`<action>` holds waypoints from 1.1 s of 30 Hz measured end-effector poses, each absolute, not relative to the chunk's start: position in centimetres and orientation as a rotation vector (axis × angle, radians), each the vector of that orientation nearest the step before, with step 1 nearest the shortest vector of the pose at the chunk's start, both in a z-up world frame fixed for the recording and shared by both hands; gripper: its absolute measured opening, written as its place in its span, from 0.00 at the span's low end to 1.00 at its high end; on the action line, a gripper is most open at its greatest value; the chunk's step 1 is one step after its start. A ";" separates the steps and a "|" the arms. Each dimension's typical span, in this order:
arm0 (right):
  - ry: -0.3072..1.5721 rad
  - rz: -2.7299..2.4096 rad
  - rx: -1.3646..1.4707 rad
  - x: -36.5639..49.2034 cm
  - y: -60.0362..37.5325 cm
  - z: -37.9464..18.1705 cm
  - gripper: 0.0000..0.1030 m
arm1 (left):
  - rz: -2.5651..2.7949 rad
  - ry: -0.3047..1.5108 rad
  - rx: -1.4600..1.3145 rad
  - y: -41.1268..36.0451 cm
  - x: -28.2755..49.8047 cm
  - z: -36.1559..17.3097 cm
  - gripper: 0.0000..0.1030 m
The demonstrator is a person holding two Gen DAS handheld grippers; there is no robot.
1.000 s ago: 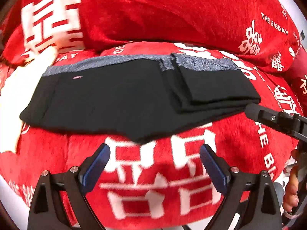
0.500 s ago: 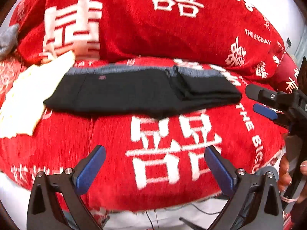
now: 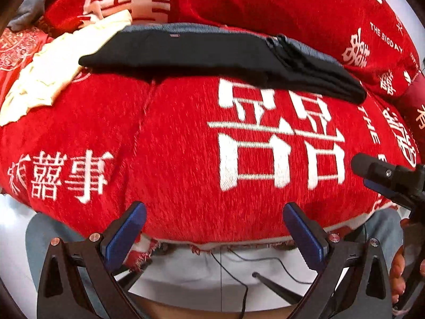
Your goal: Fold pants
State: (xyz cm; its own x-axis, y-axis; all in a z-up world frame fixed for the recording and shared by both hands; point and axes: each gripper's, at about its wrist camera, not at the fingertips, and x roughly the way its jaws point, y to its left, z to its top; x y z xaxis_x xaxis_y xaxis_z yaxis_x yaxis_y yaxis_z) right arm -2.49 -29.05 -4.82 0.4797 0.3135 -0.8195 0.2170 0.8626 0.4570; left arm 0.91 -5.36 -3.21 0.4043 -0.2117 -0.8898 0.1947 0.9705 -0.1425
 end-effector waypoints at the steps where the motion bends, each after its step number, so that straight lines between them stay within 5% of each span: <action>1: 1.086 0.057 0.556 -2.6 -29.0 -4.9 1.00 | -0.257 1.126 -0.016 -5.4 0.9 -3.2 1.00; 33: 1.100 0.125 0.615 -2.5 -28.2 -6.6 1.00 | -0.185 1.191 -0.024 -3.8 2.5 -5.0 1.00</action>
